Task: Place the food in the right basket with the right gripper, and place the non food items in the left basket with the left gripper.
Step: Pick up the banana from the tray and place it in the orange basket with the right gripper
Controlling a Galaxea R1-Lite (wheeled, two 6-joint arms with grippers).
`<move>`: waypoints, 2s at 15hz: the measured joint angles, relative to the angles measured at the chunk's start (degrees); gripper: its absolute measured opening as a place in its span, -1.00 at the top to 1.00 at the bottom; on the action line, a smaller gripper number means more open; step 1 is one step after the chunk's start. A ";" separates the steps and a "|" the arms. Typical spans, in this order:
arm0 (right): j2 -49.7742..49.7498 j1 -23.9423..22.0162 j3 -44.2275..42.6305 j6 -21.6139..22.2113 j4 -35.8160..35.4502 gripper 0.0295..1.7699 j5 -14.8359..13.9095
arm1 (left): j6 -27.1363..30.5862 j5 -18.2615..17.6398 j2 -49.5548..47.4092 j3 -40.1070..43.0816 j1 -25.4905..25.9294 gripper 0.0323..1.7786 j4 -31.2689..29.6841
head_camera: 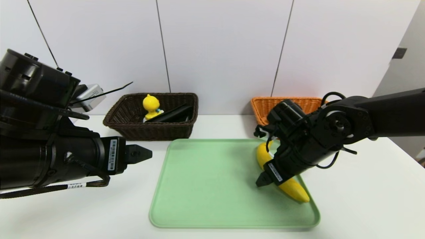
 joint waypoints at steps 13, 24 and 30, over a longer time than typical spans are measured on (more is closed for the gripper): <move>-5.53 1.07 0.09 0.00 0.22 0.49 0.20 | 0.00 -0.05 -0.67 0.00 -0.01 -0.90 0.00; -17.97 0.93 -0.83 -5.18 -18.27 0.49 -8.34 | -0.06 -0.06 -1.60 0.00 0.00 -0.90 0.02; -16.99 -8.03 -0.35 -26.36 -20.09 0.49 -10.30 | -0.26 -0.06 -2.56 1.06 -0.01 -0.90 0.02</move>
